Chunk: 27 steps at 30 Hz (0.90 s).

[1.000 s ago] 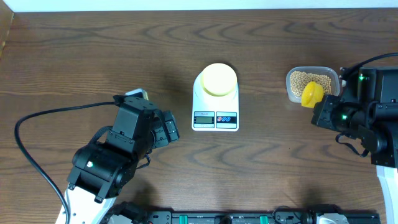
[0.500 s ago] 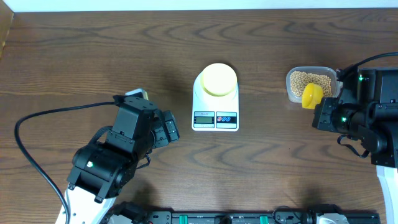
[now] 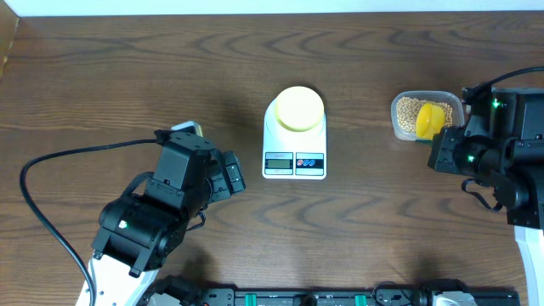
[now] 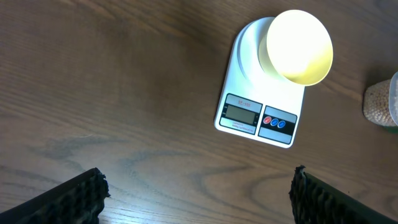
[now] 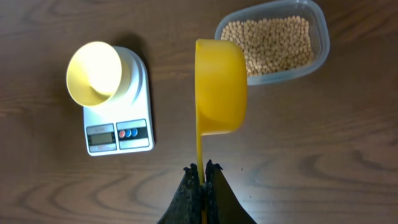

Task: Scoop item into bowl and weigh 50g on scale
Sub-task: 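Raise the scoop upright above the soybean tub with the right gripper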

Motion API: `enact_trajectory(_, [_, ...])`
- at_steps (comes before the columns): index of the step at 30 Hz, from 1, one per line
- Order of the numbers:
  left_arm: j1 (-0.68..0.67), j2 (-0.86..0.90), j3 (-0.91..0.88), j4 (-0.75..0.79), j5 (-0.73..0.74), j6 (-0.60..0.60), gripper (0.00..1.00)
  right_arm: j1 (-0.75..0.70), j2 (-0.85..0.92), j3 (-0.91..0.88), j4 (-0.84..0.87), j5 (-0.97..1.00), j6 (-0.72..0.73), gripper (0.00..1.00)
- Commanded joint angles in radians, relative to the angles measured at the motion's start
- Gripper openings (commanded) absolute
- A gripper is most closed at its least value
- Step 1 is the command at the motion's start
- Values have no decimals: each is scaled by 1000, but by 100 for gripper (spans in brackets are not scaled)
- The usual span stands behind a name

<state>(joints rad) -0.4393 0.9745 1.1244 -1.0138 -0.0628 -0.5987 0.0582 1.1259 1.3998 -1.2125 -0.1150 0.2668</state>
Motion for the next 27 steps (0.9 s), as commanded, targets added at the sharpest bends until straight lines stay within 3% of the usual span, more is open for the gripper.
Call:
enact_trajectory(1, [4,0,5,-3,-13,-1,95,2,5,3,18,15,1,1])
enact_trajectory(17, [4,0,5,-3,-13,-1,95,2,5,3,72,113,-22,1])
enact_trajectory(27, [4,0,5,-3,-5,-1,95,2,15,3,246,113,-71,1])
